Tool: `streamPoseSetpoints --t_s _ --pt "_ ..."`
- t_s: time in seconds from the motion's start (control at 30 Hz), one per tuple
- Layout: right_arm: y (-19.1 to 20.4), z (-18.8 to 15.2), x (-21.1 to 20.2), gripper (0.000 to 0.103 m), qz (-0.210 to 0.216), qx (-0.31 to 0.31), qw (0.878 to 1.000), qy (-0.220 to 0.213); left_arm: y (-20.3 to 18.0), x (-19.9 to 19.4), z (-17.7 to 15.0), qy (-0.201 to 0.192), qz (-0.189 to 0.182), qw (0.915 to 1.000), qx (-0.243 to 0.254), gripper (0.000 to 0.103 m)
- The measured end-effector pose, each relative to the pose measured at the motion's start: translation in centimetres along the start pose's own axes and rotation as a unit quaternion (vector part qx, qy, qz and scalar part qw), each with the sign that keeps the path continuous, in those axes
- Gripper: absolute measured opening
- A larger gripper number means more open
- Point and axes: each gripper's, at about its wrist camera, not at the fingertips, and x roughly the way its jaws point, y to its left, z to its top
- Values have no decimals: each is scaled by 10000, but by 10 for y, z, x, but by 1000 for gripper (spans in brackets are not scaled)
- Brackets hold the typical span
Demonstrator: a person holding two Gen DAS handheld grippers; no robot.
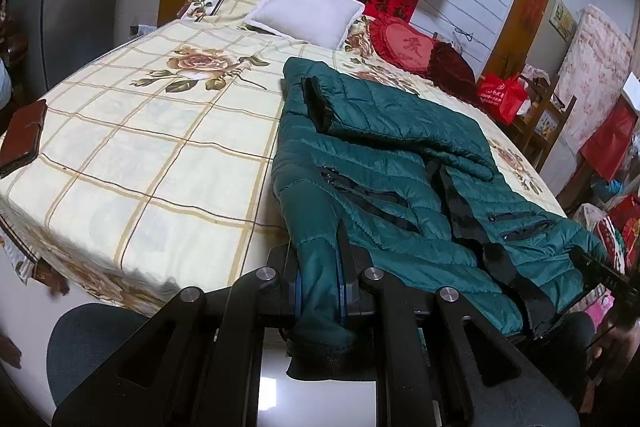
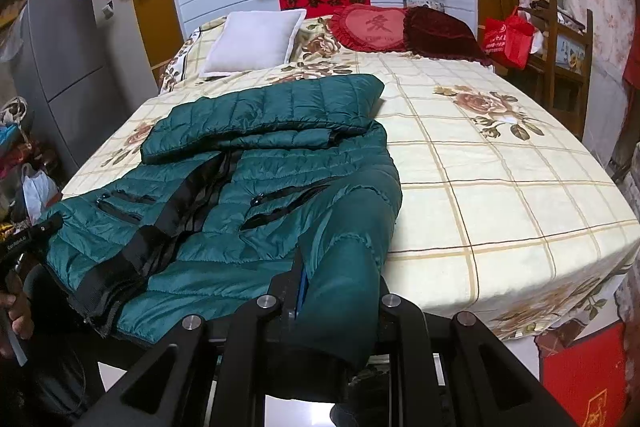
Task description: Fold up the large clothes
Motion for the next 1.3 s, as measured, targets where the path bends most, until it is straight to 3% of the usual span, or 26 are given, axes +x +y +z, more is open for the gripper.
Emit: streamPoseSetpoints --t_s 0.33,0.53,0.77,1.0,1.13,1.3 --pt "-2 1 -4 17 174 65 9998 -15 -6 11 -5 439 -9 9989 137 11" --pt "-7 1 -25 17 490 52 9986 -165 -1 -6 -3 317 -132 9994 103 8" --pt "-11 6 -60 17 527 -18 9979 -371 3 -46 3 -162 -376 9991 -141 8" --pt "-20 31 -99 17 493 159 9931 -1052 -12 -89 26 -985 -714 9922 -265 8" --pt "-19 51 -100 17 454 120 9906 -1284 -19 -87 45 -1254 -718 9892 -265 9" --pt "-21 77 -78 17 482 343 9869 -1499 -16 -63 75 -1322 -699 9877 -463 9"
